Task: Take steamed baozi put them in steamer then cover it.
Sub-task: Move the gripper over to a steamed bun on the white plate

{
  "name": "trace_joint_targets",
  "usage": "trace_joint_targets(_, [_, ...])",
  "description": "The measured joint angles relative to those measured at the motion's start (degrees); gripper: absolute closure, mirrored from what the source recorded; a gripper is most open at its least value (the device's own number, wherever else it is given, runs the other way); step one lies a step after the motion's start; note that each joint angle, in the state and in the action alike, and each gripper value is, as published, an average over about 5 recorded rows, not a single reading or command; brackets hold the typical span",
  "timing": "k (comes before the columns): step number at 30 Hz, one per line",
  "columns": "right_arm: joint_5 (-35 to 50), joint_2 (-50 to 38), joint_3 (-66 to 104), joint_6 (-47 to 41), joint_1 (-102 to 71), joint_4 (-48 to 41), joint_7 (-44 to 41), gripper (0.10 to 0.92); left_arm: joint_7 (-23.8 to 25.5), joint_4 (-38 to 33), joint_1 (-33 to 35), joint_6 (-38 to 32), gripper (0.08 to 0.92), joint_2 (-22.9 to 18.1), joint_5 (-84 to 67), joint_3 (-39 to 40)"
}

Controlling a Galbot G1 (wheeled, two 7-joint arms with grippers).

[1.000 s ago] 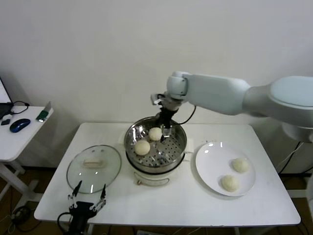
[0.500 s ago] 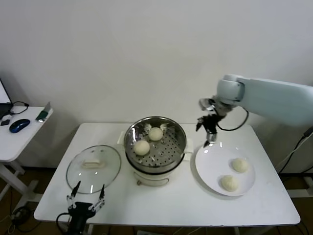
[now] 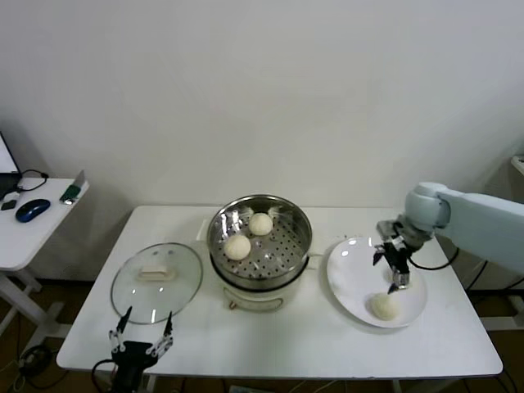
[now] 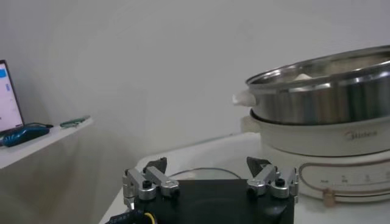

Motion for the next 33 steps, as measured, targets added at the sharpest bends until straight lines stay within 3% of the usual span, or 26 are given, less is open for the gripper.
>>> trace_joint_targets(21, [-4.5, 2.6, 4.3, 0.5, -8.7, -4.5, 0.1, 0.211, -0.1, 1.6, -0.2, -0.2, 0.177, -0.3, 0.0, -0.2])
trace_joint_targets(33, [-5.0, 4.5, 4.4, 1.3, -8.8, -6.2, -0.7, 0.335, -0.1, 1.9, -0.4, -0.2, 0.177, -0.4, 0.1, 0.2])
